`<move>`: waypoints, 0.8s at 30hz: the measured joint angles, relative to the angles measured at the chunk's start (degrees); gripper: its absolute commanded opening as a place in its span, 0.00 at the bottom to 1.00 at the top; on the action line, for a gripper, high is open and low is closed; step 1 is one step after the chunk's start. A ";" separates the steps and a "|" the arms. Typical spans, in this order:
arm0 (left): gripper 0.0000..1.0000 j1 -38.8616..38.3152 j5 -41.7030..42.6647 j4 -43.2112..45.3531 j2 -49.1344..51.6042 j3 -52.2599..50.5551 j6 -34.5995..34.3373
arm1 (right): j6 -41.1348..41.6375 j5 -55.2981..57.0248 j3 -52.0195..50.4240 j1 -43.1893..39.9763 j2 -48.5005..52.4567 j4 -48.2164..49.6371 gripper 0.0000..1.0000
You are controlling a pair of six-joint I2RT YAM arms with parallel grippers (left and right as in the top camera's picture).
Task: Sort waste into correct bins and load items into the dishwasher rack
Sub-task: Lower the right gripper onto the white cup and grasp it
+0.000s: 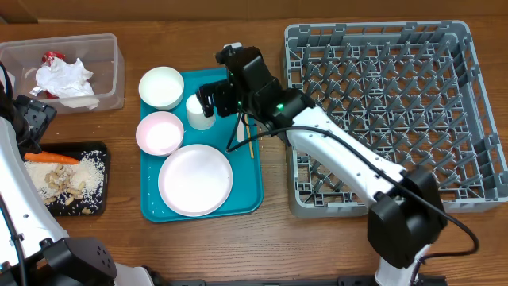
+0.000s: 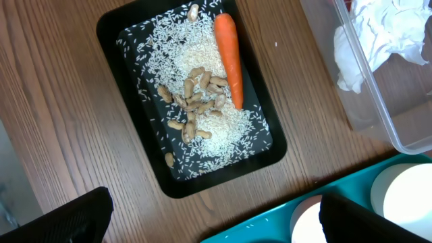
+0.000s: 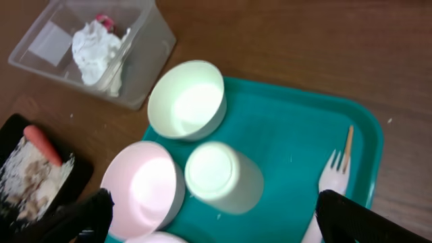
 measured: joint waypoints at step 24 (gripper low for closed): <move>1.00 0.00 0.00 0.00 0.00 0.00 0.00 | -2.62 -1.77 -0.04 2.25 15.08 17.05 1.00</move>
